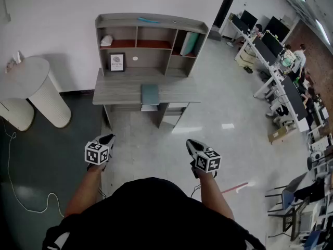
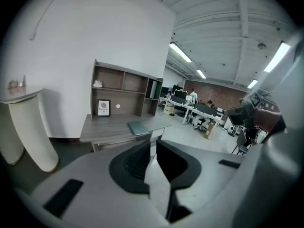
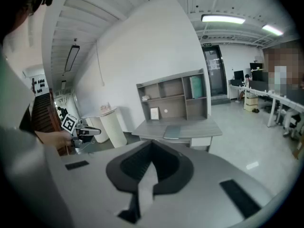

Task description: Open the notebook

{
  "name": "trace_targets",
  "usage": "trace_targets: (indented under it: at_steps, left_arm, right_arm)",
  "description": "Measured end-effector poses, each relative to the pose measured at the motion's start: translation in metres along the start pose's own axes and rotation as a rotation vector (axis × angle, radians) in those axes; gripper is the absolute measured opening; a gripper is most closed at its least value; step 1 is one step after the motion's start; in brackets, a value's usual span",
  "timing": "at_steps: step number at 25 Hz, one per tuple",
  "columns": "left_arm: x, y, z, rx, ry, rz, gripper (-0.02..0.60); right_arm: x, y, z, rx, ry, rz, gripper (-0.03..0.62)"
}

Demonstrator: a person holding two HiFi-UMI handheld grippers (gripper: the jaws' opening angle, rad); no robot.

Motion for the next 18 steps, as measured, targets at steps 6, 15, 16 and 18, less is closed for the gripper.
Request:
trace_targets:
  at_steps: [6,15,16,18]
  left_arm:
    - [-0.007,0.006,0.002,0.009,-0.016,0.042,0.046]
    - [-0.013,0.014,0.011,0.02,-0.003,0.03,0.044]
    - [-0.013,0.012,0.014,0.026,-0.001,0.031,0.044]
    - [-0.014,0.009,0.02,0.034,0.004,0.039,0.044]
  right_arm:
    - [0.006,0.019,0.009,-0.009,0.002,-0.01,0.002]
    - [-0.009,0.007,0.003,0.046,-0.039,0.019,0.002]
    - [-0.009,0.004,0.003,0.049,-0.036,0.021,0.002]
    - [-0.008,-0.005,0.006,0.051,-0.028,0.03,0.002]
Point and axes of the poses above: the fingertips, and each gripper's own axes: z forward along the fingers, y to its left, x out of its underside, the point moved 3 cm from there along -z, backward along the fingers, and after that the axes turned 11 degrees about z, right-handed, at the moved point
